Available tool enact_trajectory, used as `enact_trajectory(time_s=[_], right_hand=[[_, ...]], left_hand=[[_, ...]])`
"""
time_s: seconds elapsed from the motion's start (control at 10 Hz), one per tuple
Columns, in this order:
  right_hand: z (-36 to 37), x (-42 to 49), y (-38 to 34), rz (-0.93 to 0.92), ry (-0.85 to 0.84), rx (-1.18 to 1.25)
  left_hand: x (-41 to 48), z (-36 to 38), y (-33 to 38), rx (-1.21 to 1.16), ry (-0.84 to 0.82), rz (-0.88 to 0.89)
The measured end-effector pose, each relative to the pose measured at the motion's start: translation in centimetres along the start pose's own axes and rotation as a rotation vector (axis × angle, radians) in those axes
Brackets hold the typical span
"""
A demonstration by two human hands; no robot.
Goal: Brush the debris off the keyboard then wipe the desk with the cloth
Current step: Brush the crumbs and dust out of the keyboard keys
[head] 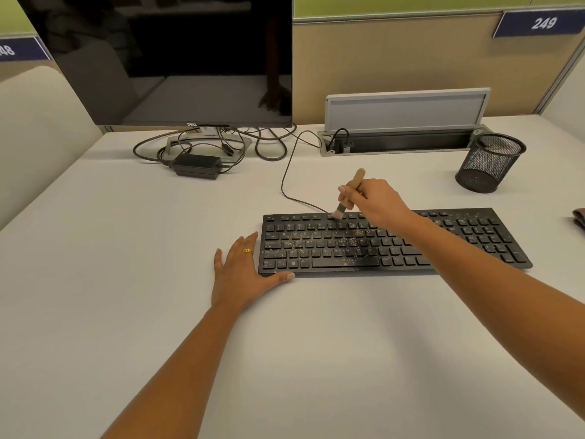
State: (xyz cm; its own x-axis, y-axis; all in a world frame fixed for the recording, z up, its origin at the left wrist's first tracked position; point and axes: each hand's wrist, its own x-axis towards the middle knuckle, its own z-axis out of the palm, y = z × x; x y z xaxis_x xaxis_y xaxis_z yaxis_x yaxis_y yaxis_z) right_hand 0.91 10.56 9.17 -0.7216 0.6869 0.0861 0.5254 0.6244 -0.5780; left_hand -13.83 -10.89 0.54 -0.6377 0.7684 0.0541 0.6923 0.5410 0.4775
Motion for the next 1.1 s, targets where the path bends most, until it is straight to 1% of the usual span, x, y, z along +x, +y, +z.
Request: enact_trajectory(time_s=[0.1, 0.2, 0.3, 0.4, 0.6, 0.7, 0.8, 0.9, 1.0, 1.1], right_hand=[[0.4, -0.3, 0.3, 0.023, -0.036, -0.004], [0.3, -0.5, 0.1, 0.007, -0.091, 0.0], [0.0, -0.4, -0.4, -0.008, -0.086, 0.018], [0.3, -0.3, -0.4, -0.008, 0.0, 0.032], [0.7, -0.5, -0.4, -0.006, -0.064, -0.065], [0.3, -0.5, -0.6, -0.044, -0.077, -0.099], [0.2, -0.6, -0.5, -0.06, -0.13, -0.042], [-0.3, -0.8, -0.1, -0.079, -0.15, -0.153], [-1.1, -0.9, 0.4, -0.083, -0.14, -0.286], [-1.7, -0.7, 0.5, -0.077, -0.111, -0.357]], left_hand=[[0.0, 0.0, 0.0, 0.0, -0.001, -0.002], [0.1, 0.0, 0.0, -0.001, -0.002, -0.003], [0.0, 0.0, 0.0, -0.003, 0.004, -0.001], [0.0, 0.1, -0.1, -0.006, -0.001, -0.001], [0.0, 0.1, -0.1, -0.006, -0.001, 0.001], [0.0, 0.0, 0.0, 0.0, -0.004, -0.002], [0.0, 0.0, -0.1, 0.004, -0.007, 0.002], [0.0, 0.0, -0.1, -0.004, -0.014, -0.001], [0.0, 0.0, 0.0, 0.0, -0.012, -0.004], [0.0, 0.1, -0.1, 0.002, -0.001, -0.004]])
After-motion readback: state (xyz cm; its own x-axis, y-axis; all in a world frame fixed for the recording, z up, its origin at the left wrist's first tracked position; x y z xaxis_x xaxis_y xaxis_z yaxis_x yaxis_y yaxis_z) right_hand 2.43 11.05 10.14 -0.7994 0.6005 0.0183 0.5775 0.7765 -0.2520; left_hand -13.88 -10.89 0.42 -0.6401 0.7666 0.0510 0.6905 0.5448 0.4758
